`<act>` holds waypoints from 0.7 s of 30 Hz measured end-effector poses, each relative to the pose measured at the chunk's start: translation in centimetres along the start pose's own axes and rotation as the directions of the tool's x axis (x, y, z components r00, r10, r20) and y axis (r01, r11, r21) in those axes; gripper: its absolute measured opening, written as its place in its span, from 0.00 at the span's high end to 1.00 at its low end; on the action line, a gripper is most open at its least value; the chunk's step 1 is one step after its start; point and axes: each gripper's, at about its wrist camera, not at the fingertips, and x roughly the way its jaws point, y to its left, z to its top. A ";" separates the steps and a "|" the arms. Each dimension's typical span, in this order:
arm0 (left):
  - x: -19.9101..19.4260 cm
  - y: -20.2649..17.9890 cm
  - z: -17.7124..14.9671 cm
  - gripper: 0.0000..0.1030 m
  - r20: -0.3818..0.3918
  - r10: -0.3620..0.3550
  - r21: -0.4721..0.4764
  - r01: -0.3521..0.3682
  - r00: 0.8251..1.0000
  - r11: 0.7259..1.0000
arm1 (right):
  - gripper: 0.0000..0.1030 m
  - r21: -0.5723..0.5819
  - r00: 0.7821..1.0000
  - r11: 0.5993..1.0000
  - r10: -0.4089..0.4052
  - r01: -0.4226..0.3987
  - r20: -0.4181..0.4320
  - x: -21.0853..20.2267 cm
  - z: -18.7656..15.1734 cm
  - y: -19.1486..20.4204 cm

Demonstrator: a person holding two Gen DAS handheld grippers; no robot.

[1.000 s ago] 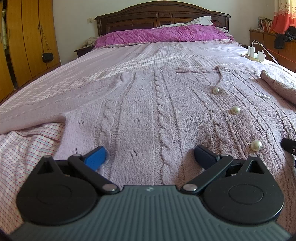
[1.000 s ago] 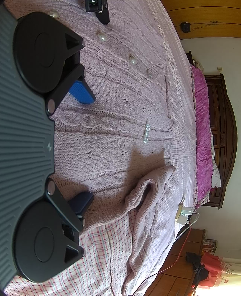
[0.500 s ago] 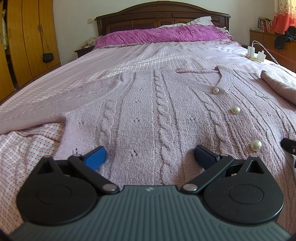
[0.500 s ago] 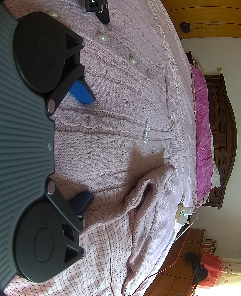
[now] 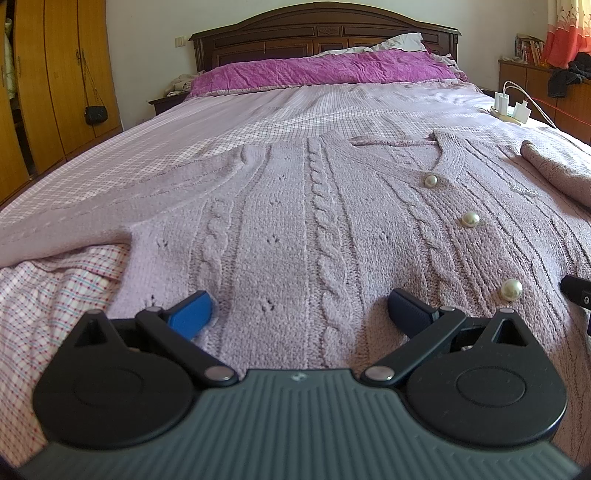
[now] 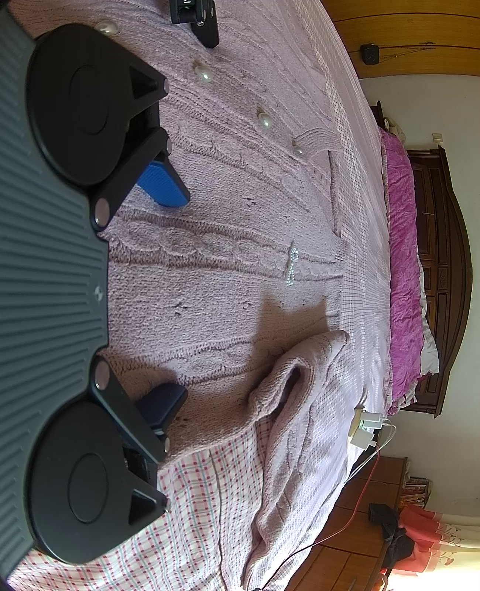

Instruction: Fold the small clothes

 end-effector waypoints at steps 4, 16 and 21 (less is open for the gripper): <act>0.0 0.0 0.0 0.00 -0.001 0.000 0.000 0.000 1.000 1.000 | 0.00 0.000 1.000 1.000 -0.001 0.001 -0.001 0.0 0.0 0.0; 0.2 0.1 0.7 0.00 -0.034 0.004 -0.008 -0.004 0.999 1.000 | 0.00 -0.007 0.999 1.000 -0.013 0.013 -0.040 0.3 0.6 0.0; 0.4 0.0 1.0 0.00 -0.045 0.004 -0.004 -0.005 0.999 1.000 | 0.00 -0.007 0.998 1.000 -0.011 0.010 -0.054 0.3 0.9 0.0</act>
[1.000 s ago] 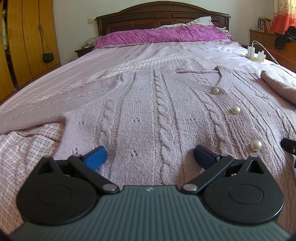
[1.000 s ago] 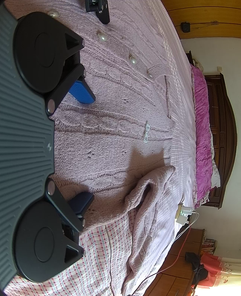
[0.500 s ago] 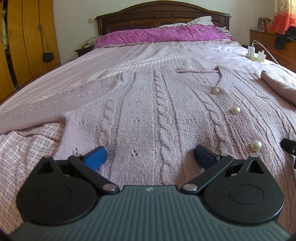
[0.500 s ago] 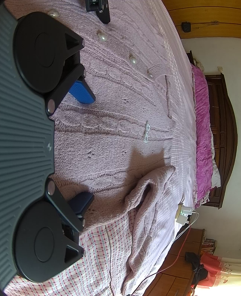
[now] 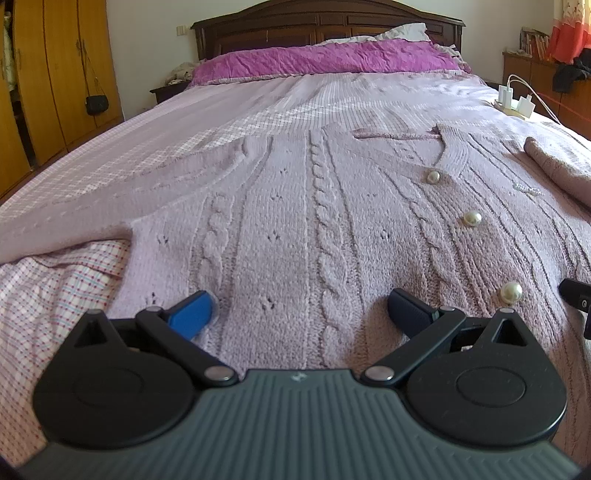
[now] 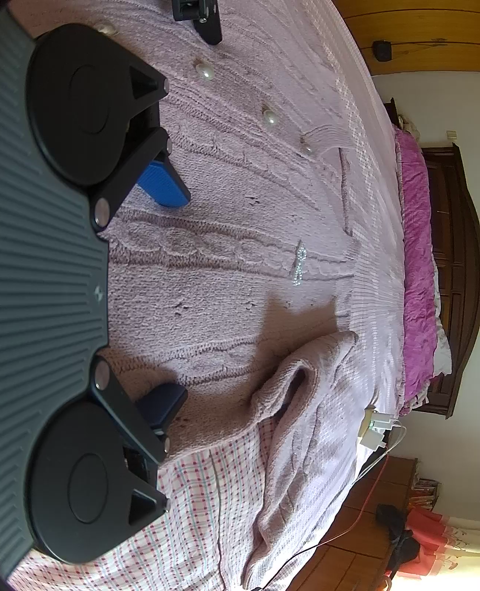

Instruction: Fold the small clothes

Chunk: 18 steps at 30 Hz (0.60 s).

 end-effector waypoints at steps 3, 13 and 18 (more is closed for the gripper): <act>0.1 -0.1 0.1 0.00 -0.005 -0.001 0.003 0.001 1.000 1.000 | 0.00 -0.002 1.000 1.000 -0.001 0.001 -0.006 0.1 0.1 0.0; 0.5 0.0 0.5 0.00 -0.028 -0.009 -0.004 0.009 1.000 1.000 | 0.00 -0.002 1.000 1.000 0.007 -0.007 -0.026 0.4 0.5 0.0; 0.5 0.2 0.8 0.00 -0.046 -0.013 0.005 0.014 0.999 1.000 | 0.00 -0.003 0.999 1.000 0.019 -0.020 -0.051 0.6 1.0 -0.1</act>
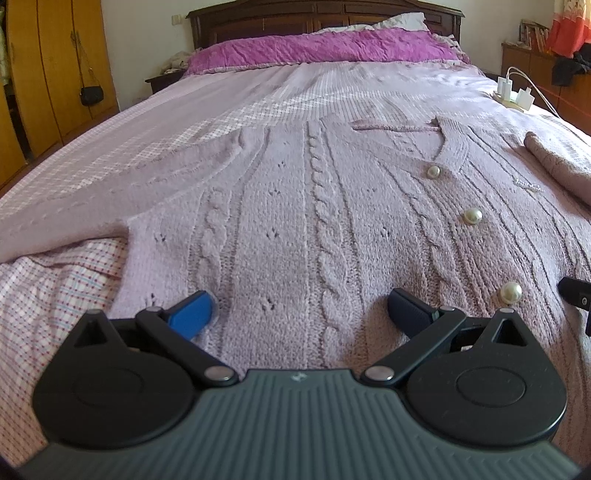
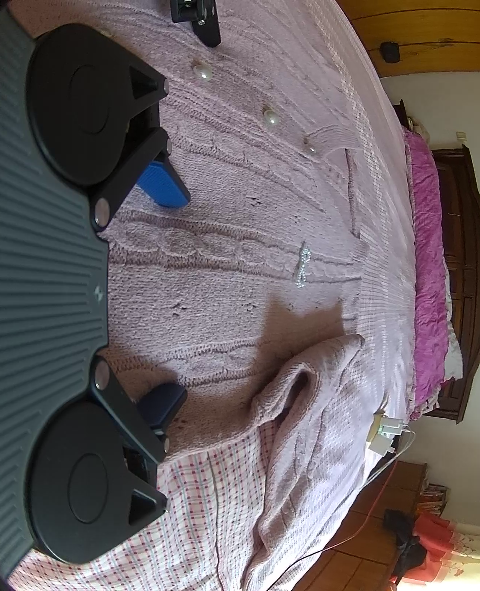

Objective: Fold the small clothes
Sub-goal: 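Move the right gripper to the folded sleeve cuff and close on it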

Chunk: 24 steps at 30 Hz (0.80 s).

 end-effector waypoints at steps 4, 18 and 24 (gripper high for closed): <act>0.1 0.1 0.8 0.00 -0.035 -0.006 0.007 0.006 0.999 1.000 | 0.00 0.004 0.999 0.999 0.042 -0.042 -0.034 -0.2 0.6 -0.7; -2.3 0.6 3.3 0.00 -0.072 -0.034 -0.002 0.034 0.997 0.999 | 0.00 0.135 0.970 0.965 0.236 -0.226 -0.063 -3.5 4.3 -5.8; -2.4 0.9 4.4 0.00 -0.099 -0.047 -0.023 0.045 0.994 0.999 | 0.00 0.178 0.975 0.961 0.219 -0.210 -0.029 -3.8 6.0 -9.5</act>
